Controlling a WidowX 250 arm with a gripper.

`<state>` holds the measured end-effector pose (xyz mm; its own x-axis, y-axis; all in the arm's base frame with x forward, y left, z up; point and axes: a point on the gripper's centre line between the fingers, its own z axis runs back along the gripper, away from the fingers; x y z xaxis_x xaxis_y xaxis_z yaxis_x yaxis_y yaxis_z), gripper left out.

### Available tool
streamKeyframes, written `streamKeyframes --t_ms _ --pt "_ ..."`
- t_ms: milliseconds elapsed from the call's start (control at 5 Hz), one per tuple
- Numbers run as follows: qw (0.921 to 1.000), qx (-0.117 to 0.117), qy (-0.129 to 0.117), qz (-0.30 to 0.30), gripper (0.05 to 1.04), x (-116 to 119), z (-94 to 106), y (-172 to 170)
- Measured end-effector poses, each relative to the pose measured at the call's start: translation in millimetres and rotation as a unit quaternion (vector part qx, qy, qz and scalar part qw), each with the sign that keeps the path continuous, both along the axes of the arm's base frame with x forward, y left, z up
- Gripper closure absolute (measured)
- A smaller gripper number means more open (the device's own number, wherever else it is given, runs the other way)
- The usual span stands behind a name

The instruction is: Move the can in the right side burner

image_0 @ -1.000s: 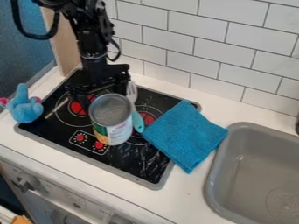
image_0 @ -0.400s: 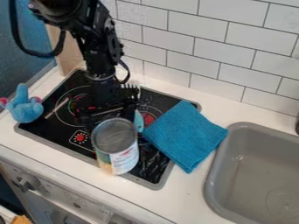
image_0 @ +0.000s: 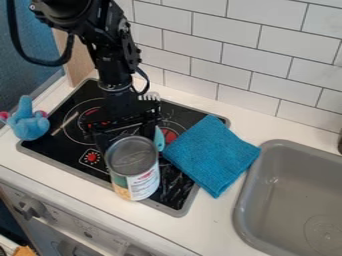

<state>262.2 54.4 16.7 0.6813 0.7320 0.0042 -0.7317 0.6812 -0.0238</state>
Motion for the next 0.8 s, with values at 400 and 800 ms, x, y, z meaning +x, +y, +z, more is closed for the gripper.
streamKeyframes --t_ms 400,800 --pt "0.9984 0.037 -0.043 0.008 0.085 21.7 20.5 17.1" --pt "0.9909 0.065 -0.112 0.039 0.085 43.3 58.0 34.3"
